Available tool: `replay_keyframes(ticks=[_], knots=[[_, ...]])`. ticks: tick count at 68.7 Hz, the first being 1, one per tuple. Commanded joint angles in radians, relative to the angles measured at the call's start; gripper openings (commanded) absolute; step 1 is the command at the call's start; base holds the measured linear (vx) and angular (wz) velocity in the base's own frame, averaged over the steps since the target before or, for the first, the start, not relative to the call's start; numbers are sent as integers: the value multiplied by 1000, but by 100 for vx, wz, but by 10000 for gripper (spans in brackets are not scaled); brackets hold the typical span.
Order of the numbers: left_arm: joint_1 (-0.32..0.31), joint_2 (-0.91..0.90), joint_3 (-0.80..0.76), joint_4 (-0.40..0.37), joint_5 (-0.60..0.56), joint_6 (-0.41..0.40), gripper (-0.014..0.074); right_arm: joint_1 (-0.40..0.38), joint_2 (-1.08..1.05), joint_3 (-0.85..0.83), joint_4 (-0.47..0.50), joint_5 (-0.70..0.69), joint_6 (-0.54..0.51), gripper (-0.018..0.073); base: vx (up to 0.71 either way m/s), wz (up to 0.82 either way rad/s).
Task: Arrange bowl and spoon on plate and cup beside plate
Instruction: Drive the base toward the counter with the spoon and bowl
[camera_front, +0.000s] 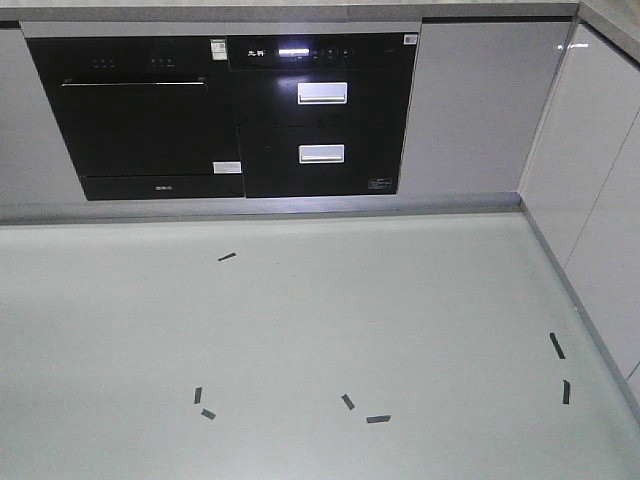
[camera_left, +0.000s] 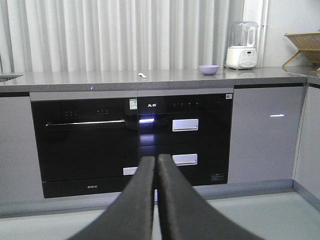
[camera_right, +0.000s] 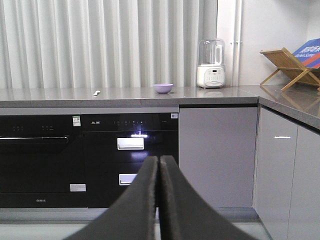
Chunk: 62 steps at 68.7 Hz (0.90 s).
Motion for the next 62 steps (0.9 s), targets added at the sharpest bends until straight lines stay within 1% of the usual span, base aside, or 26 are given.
replay_keyframes(ticks=[1, 62], knots=[[1, -14, -17, -7, -78, -2, -6, -6, -9, 11, -4, -73, -5, -11, 0, 0], [1, -14, -17, -7, -78, -2, -6, -6, -9, 11, -4, -73, -5, -11, 0, 0]])
